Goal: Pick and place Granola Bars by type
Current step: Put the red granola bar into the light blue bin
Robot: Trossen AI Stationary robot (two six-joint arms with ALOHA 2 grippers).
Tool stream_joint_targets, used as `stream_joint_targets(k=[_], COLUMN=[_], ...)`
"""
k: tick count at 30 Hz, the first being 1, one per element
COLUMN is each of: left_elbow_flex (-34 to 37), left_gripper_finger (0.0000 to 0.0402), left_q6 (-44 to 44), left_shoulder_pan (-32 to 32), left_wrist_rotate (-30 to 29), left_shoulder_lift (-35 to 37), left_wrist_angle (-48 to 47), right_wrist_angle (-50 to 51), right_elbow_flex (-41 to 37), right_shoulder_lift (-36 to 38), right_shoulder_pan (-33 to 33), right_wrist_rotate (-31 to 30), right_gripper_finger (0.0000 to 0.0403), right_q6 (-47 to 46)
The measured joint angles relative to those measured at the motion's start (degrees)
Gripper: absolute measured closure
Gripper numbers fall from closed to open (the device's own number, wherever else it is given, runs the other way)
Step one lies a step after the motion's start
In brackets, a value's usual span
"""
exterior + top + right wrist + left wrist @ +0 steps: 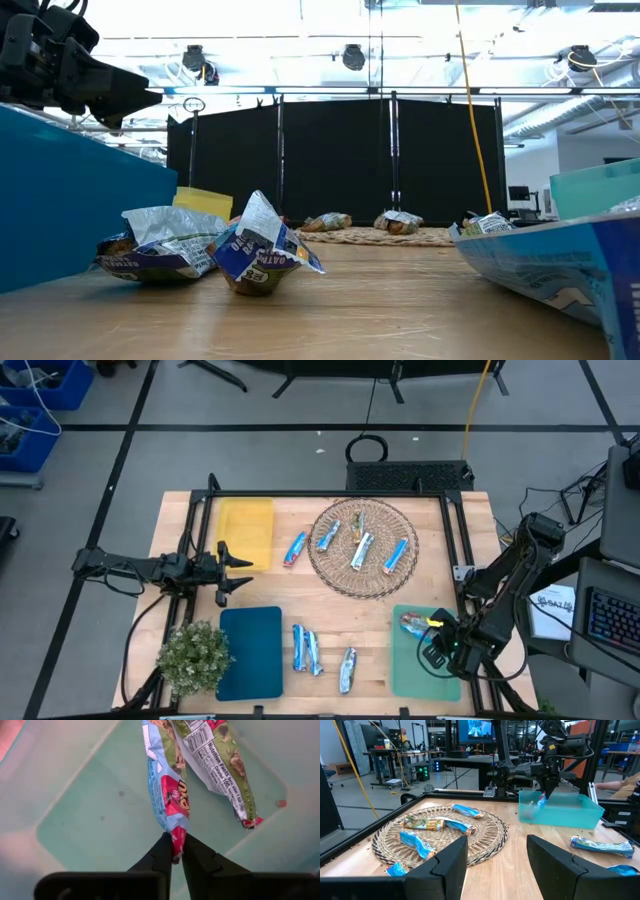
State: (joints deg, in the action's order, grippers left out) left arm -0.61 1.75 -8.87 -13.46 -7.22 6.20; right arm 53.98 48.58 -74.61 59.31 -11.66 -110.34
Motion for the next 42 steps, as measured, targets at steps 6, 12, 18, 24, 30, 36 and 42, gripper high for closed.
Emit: stream_joint_targets(k=[6,12,18,24,30,36,42], left_elbow_flex=[0.0,0.0,0.0,0.0,0.0,0.0,0.0], left_gripper_finger=[0.0192,0.0192,0.0192,0.0192,0.0192,0.0192,0.0192], left_q6=[0.0,0.0,0.0,0.0,0.0,0.0,0.0], left_shoulder_pan=[0.0,0.0,0.0,0.0,0.0,0.0,0.0], left_wrist_rotate=[0.0,0.0,0.0,0.0,0.0,0.0,0.0], left_shoulder_lift=[0.0,0.0,0.0,0.0,0.0,0.0,0.0], left_wrist_angle=[0.0,0.0,0.0,0.0,0.0,0.0,0.0], right_wrist_angle=[0.0,0.0,0.0,0.4,0.7,4.0,13.6], right_elbow_flex=[0.0,0.0,0.0,0.0,0.0,0.0,0.0], right_shoulder_lift=[0.0,0.0,0.0,0.0,0.5,3.3,8.1], right_shoulder_pan=[0.0,0.0,0.0,0.0,0.0,0.0,0.0], right_wrist_rotate=[0.0,0.0,0.0,0.0,-0.4,-7.2,-24.7], right_gripper_finger=[0.0348,0.0339,0.0337,0.0337,0.0337,0.0337,0.0337], right_q6=[0.0,0.0,0.0,1.3,4.9,8.6,14.0])
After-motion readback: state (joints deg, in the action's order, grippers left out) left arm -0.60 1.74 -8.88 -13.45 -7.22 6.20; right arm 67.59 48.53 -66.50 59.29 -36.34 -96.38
